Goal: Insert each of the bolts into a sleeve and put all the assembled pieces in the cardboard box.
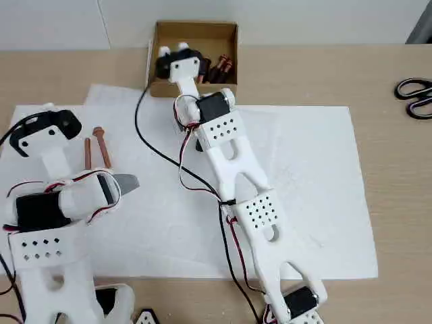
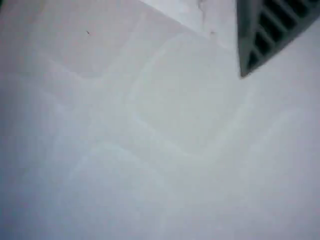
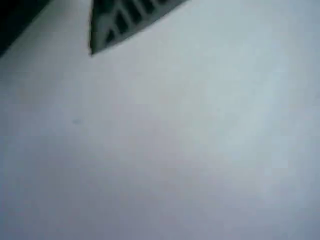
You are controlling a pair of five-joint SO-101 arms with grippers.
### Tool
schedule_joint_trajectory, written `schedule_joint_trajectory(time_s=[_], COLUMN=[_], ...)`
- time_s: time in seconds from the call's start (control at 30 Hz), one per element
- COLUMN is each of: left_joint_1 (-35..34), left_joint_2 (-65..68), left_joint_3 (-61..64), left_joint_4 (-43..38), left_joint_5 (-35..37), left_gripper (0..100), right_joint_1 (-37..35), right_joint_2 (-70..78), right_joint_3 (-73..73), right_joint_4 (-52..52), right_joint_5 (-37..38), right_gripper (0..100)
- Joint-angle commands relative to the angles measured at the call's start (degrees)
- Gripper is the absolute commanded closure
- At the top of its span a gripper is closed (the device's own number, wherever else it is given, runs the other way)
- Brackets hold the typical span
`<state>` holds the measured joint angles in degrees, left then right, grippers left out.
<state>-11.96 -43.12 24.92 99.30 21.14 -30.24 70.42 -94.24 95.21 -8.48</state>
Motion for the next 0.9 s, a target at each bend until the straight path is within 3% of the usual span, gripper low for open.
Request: schedule_joint_trajectory(time_s=[0.0,0.57,0.87], left_joint_1=[-0.5,-0.6,-0.6], left_joint_2=[-0.4,-0.4,-0.4], left_joint_3=[-0.4,-6.9,-6.9], left_joint_4=[0.1,0.2,0.2], left_joint_5=[0.4,0.5,0.6], left_gripper=[69,69,69], right_joint_1=[-0.1,-0.3,-0.4], right_joint_2=[-0.8,0.0,7.4], right_joint_3=[-2.0,-1.7,-1.8], right_joint_4=[0.4,1.2,1.2], right_joint_5=[-5.1,-6.6,-6.6], right_gripper=[78.6,78.6,78.6])
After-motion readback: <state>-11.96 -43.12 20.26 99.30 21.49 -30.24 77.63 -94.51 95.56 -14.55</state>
